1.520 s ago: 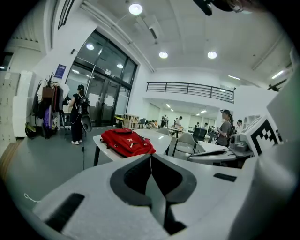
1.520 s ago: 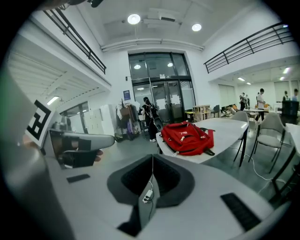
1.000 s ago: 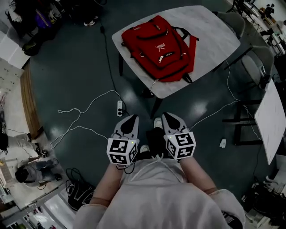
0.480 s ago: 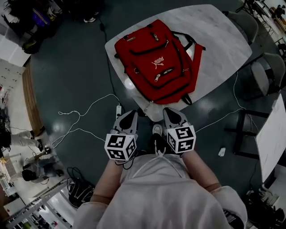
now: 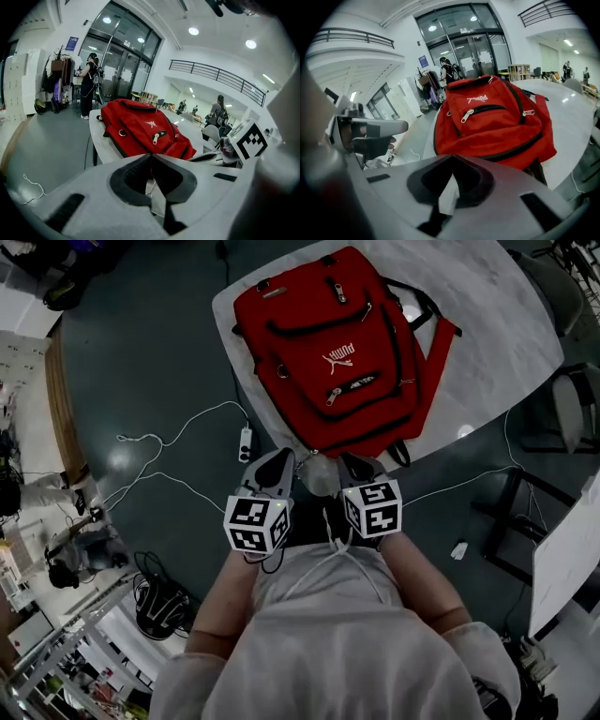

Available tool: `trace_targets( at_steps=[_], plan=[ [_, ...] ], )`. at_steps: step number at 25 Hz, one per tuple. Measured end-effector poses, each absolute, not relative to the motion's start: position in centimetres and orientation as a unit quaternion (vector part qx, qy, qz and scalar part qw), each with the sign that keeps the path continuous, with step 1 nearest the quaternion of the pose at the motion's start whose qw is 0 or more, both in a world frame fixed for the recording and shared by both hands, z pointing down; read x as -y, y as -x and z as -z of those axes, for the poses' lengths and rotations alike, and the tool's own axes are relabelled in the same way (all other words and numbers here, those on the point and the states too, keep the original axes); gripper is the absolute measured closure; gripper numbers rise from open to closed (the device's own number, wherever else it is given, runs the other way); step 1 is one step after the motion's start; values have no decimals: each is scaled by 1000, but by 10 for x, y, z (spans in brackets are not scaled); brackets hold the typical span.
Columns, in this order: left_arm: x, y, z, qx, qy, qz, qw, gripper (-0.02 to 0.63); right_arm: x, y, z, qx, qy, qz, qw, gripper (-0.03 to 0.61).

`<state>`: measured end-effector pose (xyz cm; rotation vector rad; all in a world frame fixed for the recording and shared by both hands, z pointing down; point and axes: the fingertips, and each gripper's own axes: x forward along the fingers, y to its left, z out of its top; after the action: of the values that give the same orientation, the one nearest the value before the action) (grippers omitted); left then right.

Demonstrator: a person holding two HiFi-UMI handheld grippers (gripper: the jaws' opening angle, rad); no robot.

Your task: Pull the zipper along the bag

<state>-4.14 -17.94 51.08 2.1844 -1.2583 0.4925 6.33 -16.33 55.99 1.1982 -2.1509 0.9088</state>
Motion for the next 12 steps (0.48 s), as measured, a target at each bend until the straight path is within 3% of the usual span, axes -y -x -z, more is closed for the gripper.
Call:
trace_targets(
  at_steps=[12],
  plan=[
    [174, 33, -576, 410, -814, -251, 326, 592, 164, -55, -616, 763, -395, -363, 360, 551]
  ],
)
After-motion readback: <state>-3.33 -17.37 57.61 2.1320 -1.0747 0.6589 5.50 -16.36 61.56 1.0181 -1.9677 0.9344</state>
